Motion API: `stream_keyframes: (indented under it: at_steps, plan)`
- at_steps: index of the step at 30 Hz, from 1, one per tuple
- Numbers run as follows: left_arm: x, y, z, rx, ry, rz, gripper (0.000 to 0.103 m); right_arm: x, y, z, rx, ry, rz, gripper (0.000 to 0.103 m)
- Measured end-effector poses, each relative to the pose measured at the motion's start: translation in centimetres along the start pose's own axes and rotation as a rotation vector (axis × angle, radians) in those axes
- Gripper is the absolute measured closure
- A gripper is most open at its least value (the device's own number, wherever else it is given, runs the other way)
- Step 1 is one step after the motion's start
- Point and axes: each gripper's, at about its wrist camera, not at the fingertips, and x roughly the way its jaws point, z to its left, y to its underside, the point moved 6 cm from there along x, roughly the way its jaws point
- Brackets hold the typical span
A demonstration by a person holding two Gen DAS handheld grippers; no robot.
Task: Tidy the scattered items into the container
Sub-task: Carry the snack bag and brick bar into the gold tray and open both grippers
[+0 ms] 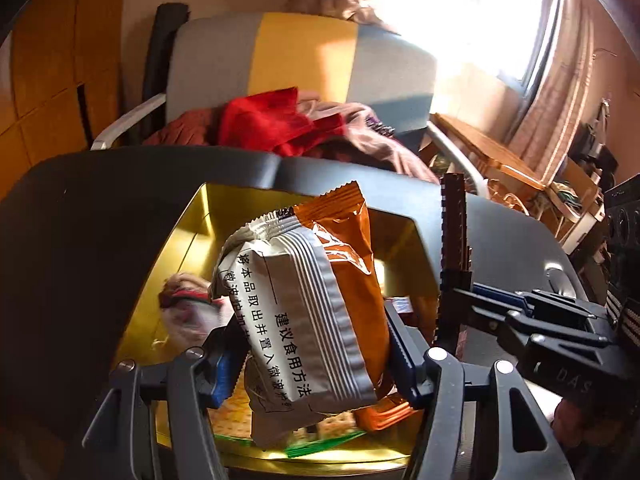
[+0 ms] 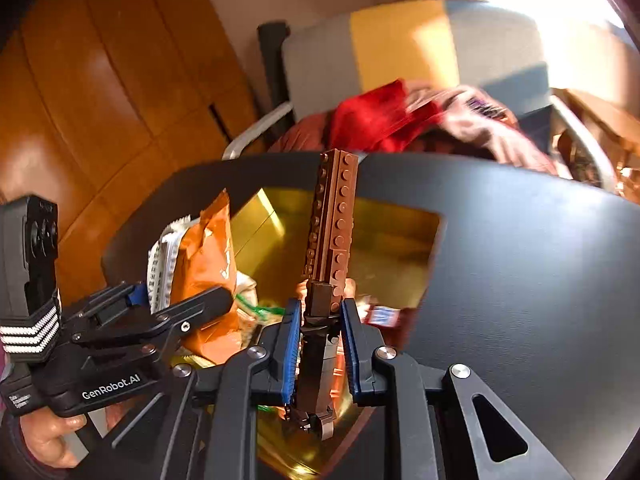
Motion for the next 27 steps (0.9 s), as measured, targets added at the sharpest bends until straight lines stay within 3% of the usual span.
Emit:
stream_keyframes:
  at_steps: [9, 17, 27]
  plan:
    - [1.8, 0.3, 1.9, -0.01, -0.036, 0.015, 0.04, 4.7, 0.6, 1.2, -0.024, 0.01, 0.105, 0.08]
    - [2.6, 0.7, 2.2, -0.002, -0.048, 0.044, 0.033, 4.1, 1.2, 1.0, -0.014, 0.028, 0.073, 0.068]
    - [0.4, -0.4, 2.1, -0.004, -0.12, -0.03, 0.022, 2.2, 0.6, 1.6, -0.03, 0.061, 0.007, 0.06]
